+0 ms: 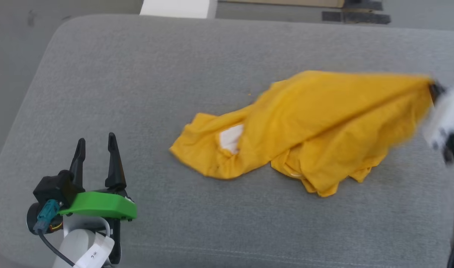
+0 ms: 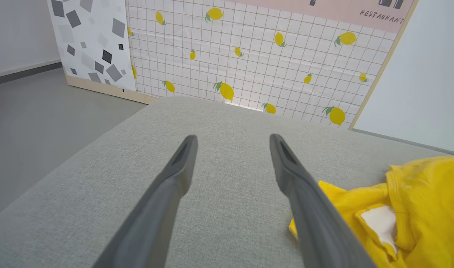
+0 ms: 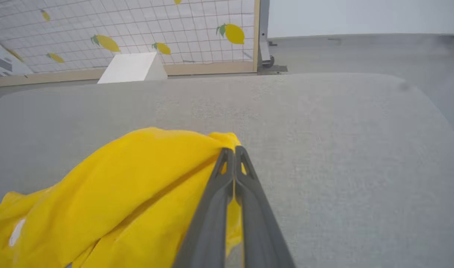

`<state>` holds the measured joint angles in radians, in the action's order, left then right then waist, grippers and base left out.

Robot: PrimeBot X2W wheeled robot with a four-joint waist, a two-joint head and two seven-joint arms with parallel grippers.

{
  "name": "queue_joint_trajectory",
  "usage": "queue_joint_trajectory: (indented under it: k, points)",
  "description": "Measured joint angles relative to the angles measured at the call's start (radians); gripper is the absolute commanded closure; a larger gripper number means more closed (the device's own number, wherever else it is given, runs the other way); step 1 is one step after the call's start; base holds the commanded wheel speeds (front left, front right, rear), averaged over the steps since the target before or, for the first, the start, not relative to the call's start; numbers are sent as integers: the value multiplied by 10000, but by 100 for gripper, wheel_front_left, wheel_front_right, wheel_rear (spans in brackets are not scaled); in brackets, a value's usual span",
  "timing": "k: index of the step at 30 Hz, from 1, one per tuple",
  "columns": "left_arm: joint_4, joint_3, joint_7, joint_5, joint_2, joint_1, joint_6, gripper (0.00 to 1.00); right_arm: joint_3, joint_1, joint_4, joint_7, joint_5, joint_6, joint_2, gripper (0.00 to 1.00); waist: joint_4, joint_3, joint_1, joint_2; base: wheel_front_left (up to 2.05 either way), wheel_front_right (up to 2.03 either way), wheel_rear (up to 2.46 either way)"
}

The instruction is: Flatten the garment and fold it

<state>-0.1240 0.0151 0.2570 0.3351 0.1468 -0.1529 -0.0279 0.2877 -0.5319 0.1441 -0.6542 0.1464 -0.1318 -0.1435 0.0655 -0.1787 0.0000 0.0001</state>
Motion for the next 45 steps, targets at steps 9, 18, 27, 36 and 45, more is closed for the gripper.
queue_joint_trajectory:
  k: [9, 18, 27, 36, 45]
  points:
    - [-234, 50, -17, 71, -44, 98, 50, 0, 10, 5632, -1630, -1478, 938, -2, 920, 100, -556, 499, -1, 0, 0, 0, 0]
    - [-382, 211, -591, 291, -54, 275, 138, 0, 846, 5089, -1478, 1517, 2617, -2, 941, 0, -842, 706, 0, 0, 0, 0, 0]
    - [-1528, 903, -3747, 1070, -529, -1181, -192, 0, 2159, 4394, -1254, 2677, 2349, -2, 911, 0, -1077, 657, 0, 0, 0, 0, 0]
    - [-3553, 1718, -7476, 518, 92, -3274, -928, 0, 1501, 4286, -660, 3074, 2886, -2, 934, 0, -1593, 263, 0, 0, 0, 0, 0]
    - [-4569, 2008, -8094, 286, 334, -3933, -777, 87, 1283, 4270, -257, 3482, 2947, -2, 930, 0, -2103, -421, -1, 0, 0, 0, 0]
